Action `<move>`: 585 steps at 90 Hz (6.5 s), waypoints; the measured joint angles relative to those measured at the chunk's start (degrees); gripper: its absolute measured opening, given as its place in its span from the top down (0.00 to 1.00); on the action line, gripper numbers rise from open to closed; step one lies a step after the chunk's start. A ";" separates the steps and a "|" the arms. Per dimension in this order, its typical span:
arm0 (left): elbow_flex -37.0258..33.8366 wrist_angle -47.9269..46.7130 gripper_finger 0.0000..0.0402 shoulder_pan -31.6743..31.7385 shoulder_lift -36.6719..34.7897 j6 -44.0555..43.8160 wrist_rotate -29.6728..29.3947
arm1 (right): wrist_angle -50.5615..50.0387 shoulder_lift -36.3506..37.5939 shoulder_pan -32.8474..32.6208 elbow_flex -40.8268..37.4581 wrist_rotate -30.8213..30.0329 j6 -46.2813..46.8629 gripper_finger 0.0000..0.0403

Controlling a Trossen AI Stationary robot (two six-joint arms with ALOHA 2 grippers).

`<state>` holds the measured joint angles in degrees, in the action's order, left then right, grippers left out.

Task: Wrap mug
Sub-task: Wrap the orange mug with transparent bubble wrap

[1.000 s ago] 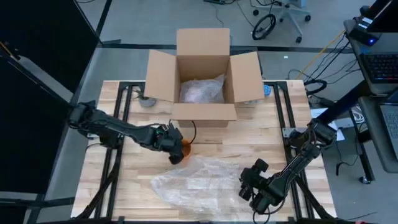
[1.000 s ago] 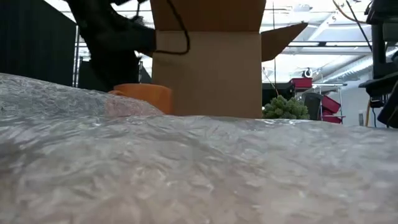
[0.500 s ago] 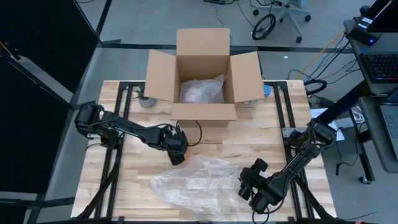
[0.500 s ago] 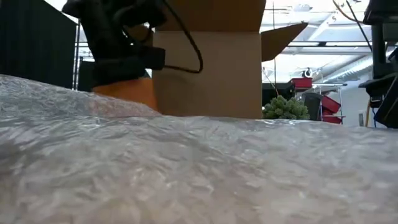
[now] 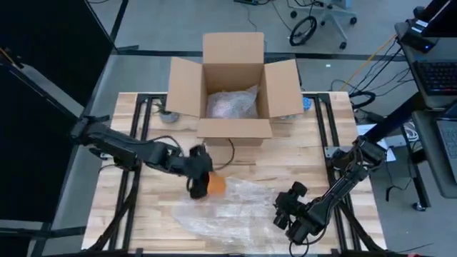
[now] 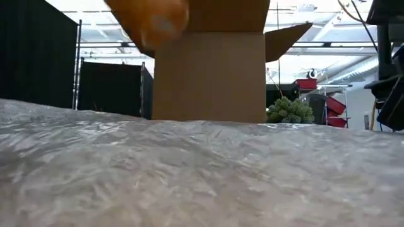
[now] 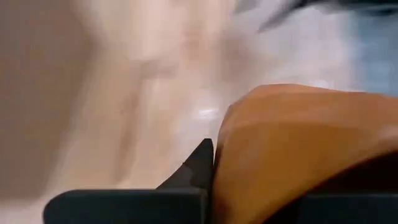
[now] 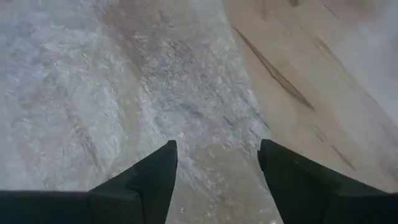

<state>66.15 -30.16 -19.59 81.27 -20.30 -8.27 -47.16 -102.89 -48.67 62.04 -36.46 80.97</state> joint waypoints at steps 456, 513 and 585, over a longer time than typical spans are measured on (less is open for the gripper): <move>14.10 -15.04 0.41 -2.67 35.55 12.16 3.28 | -27.02 2.75 -10.82 10.29 14.48 40.85 1.00; 14.58 -18.71 0.41 -4.21 20.68 10.01 -4.45 | -3.94 3.23 4.19 16.35 -10.31 -5.18 1.00; 14.45 -22.87 0.41 -7.50 14.57 7.30 -14.55 | 15.00 1.90 13.84 16.33 12.38 -26.34 0.51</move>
<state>80.60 -53.03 -27.09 95.83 -12.99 -22.82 -32.16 -100.99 -34.83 78.37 -24.07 54.63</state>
